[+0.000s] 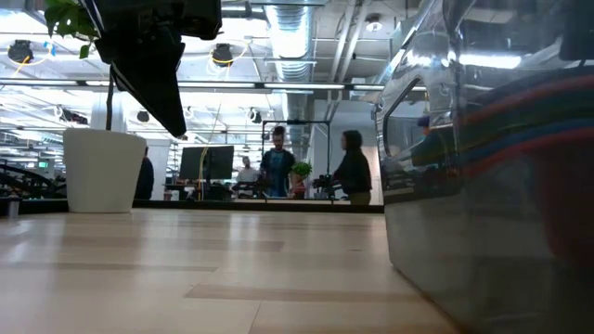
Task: Nest measuring cups in basket
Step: Stack the dark blue measuring cup on top of the orange measuring cup in the black bin
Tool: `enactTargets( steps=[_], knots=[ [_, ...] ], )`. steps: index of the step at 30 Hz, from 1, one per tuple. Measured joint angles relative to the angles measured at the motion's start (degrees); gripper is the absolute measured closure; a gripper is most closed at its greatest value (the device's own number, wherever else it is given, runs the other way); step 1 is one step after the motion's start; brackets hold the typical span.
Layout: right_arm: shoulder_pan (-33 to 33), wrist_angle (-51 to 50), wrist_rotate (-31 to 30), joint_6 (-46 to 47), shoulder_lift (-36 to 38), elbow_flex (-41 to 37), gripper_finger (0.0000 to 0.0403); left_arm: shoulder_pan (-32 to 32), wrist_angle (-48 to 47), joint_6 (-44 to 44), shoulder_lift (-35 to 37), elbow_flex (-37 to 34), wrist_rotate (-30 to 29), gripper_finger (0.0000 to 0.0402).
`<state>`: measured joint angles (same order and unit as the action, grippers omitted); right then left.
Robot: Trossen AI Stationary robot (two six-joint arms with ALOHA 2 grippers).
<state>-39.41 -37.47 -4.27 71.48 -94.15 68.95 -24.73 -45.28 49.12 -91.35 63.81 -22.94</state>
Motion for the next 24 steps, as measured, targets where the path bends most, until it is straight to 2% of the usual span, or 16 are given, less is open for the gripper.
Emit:
enactTargets(
  steps=[4, 9, 18, 24],
  knots=[
    [0.3, 0.0, 0.0, 0.0, 0.0, 0.0, 0.021, 0.0, 0.0, 0.0, 0.0, 0.0, 0.0, 0.0391],
    [0.6, 2.5, 1.2, 0.0, 0.0, 0.0, 0.0203, 0.0, 0.0, 0.0, 0.0, 0.0, 0.0, 0.0391],
    [0.6, 15.8, 3.1, -9.5, 0.0, 0.0, 0.0231, 0.0, 0.0, 0.0, 0.0, 0.0, -0.3, 0.0391],
    [0.7, 19.5, 3.0, -15.0, 0.0, 0.0, 0.0249, 0.0, 0.0, 0.0, 0.0, 0.0, -0.3, 0.0391]
  ],
)
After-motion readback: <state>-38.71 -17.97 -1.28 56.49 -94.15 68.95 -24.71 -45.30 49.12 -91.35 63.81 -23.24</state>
